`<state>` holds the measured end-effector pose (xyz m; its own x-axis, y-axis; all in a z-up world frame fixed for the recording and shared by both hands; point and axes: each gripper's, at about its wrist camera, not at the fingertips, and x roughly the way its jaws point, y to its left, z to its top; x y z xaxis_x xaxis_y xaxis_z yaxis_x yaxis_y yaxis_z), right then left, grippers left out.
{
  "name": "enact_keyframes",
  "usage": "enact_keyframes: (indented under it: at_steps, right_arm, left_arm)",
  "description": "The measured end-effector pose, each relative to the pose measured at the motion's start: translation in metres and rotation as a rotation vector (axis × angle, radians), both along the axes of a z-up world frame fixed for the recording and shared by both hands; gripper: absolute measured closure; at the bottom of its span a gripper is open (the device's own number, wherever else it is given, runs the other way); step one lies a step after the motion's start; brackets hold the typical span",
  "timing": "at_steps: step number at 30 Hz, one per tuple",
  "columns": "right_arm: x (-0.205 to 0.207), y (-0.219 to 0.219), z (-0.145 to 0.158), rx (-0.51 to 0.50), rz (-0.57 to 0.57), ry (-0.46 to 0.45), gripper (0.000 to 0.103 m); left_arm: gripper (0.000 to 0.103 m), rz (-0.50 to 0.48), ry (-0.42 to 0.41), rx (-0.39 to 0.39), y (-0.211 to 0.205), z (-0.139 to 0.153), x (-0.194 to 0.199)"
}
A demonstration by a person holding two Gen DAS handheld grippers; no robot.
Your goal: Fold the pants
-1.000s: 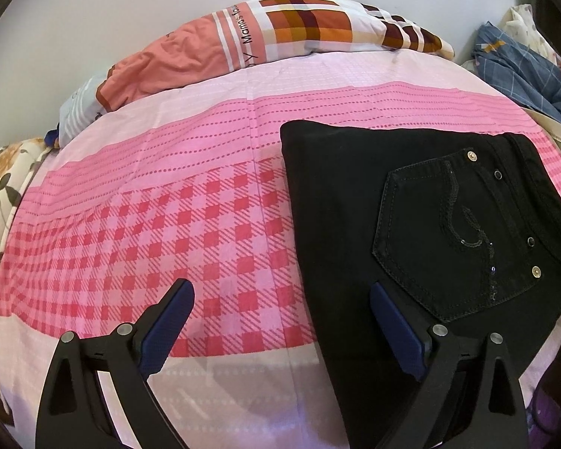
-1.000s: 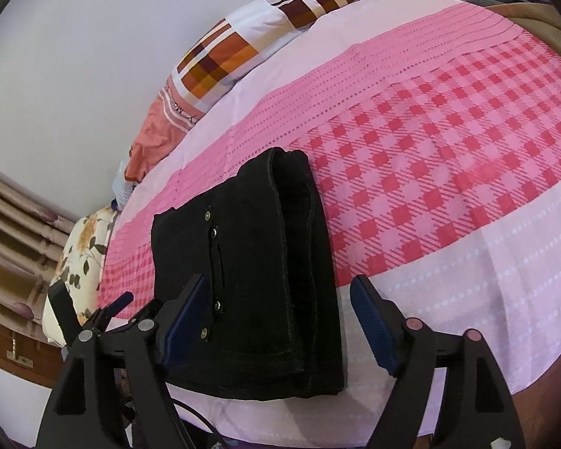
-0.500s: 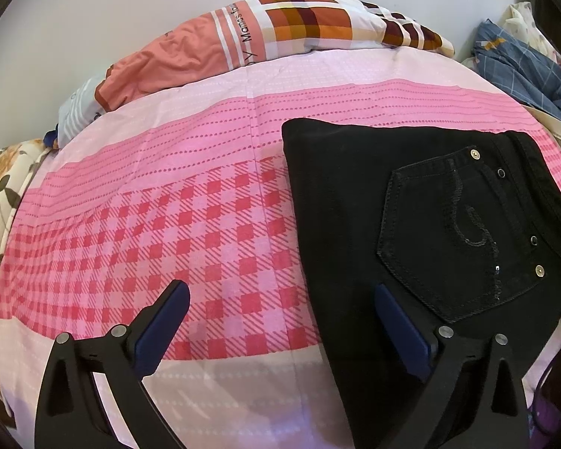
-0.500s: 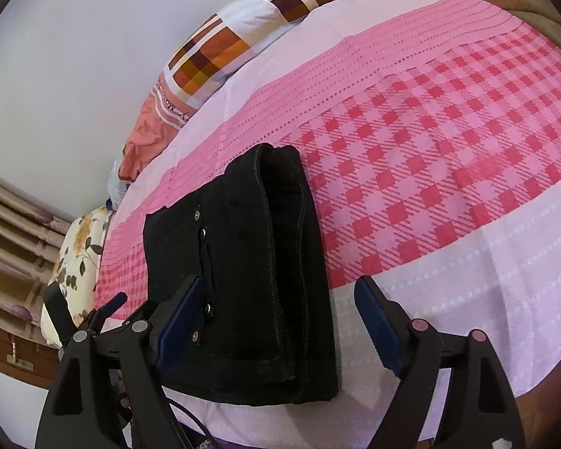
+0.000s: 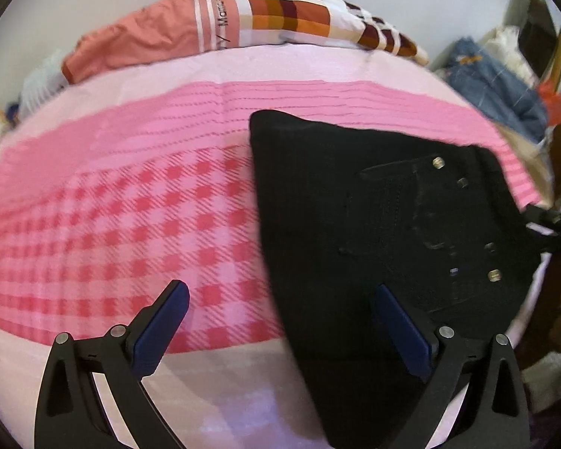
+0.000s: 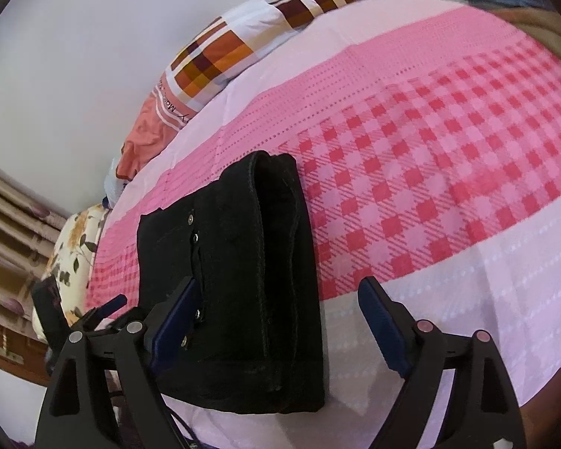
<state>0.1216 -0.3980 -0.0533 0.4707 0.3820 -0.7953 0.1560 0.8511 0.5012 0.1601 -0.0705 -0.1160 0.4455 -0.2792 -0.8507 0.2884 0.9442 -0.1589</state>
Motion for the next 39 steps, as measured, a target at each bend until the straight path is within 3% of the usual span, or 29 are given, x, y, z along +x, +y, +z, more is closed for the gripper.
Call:
enact_keyframes:
  at_steps: [4, 27, 35, 39]
  right_arm:
    - [0.002, 0.0, -0.001, -0.005, 0.014, -0.004, 0.019]
    - [0.012, 0.009, -0.017, 0.062, 0.068, 0.052, 0.019]
    - [0.018, 0.012, -0.019, 0.055, 0.1, 0.041, 0.019]
    - [0.025, 0.017, -0.02, 0.06, 0.143, 0.033, 0.019]
  left_arm:
    - [0.004, 0.007, 0.033, -0.03, 0.006, -0.002, 0.002]
    - [0.004, -0.037, 0.025, 0.068, -0.016, -0.005, 0.005]
    - [0.004, -0.064, 0.05, 0.04, -0.02, -0.006, 0.011]
    - [0.004, -0.083, 0.11, -0.055, -0.015, -0.011, 0.014]
